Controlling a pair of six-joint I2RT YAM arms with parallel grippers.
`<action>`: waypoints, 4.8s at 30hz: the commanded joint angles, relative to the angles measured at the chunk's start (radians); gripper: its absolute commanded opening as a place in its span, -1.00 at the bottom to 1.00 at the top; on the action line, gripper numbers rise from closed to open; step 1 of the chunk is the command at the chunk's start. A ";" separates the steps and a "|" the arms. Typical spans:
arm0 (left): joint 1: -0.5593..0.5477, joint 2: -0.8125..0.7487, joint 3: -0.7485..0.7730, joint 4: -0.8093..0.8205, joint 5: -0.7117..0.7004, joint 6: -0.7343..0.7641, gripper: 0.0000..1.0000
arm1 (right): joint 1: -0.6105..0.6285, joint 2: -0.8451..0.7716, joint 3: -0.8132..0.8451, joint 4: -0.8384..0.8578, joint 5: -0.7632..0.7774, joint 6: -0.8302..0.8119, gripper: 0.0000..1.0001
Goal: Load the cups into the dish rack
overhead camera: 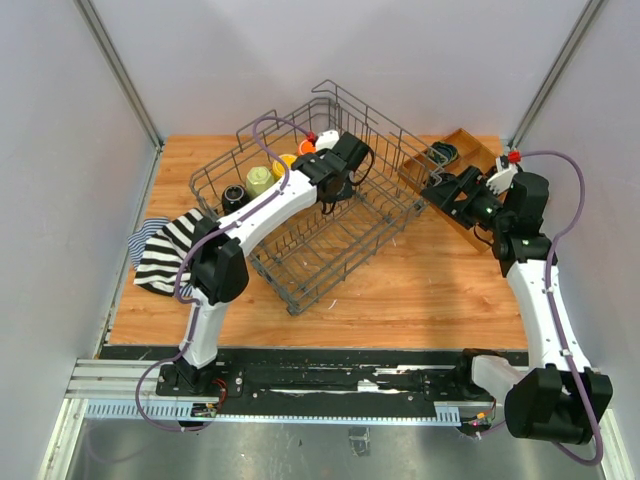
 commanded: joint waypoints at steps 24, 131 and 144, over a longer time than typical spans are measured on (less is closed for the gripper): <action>-0.029 0.054 0.059 0.029 -0.035 -0.074 -0.99 | -0.020 0.010 -0.035 0.046 -0.029 -0.004 0.58; 0.811 -1.204 -1.684 1.359 0.291 0.741 0.99 | 0.157 -0.043 0.213 -0.541 0.157 -0.516 0.97; 0.822 -0.798 -1.961 2.152 0.547 0.727 0.99 | 0.165 -0.014 0.176 -0.580 0.187 -0.575 0.97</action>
